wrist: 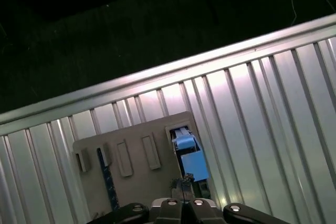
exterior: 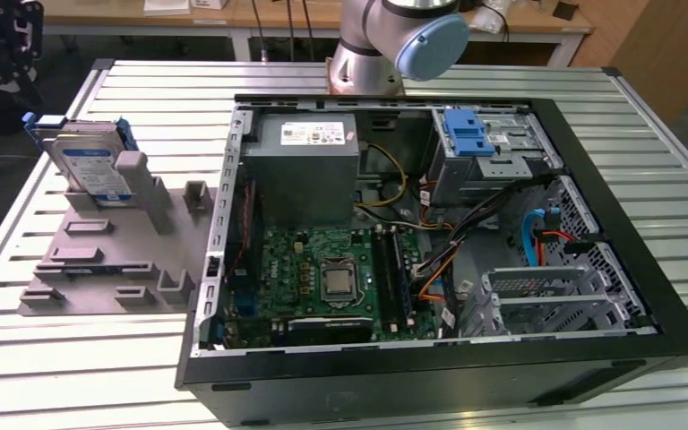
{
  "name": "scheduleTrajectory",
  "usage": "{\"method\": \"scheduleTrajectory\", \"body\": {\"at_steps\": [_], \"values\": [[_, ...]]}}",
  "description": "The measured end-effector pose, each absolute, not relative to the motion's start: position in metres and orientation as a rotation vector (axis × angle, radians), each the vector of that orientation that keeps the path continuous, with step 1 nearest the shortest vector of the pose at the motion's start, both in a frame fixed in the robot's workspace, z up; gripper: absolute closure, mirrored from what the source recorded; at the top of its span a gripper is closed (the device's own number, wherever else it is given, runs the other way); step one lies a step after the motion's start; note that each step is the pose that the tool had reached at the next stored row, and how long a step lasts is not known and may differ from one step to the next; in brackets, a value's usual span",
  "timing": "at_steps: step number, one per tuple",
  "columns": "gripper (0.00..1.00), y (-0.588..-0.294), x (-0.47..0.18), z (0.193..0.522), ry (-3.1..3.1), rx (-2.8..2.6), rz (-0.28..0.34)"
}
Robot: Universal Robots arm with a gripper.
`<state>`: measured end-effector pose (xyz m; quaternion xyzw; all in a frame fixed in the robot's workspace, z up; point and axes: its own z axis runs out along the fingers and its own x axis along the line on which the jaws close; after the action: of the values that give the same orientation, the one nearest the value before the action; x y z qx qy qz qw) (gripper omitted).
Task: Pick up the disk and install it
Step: 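Pick up the disk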
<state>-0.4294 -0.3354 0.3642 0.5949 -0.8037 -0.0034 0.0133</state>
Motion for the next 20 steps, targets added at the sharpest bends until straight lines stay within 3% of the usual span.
{"method": "scheduleTrajectory", "body": {"at_steps": [20], "values": [[0.89,-0.3322,-0.4294,0.3612,-2.442,1.952,0.005]]}}
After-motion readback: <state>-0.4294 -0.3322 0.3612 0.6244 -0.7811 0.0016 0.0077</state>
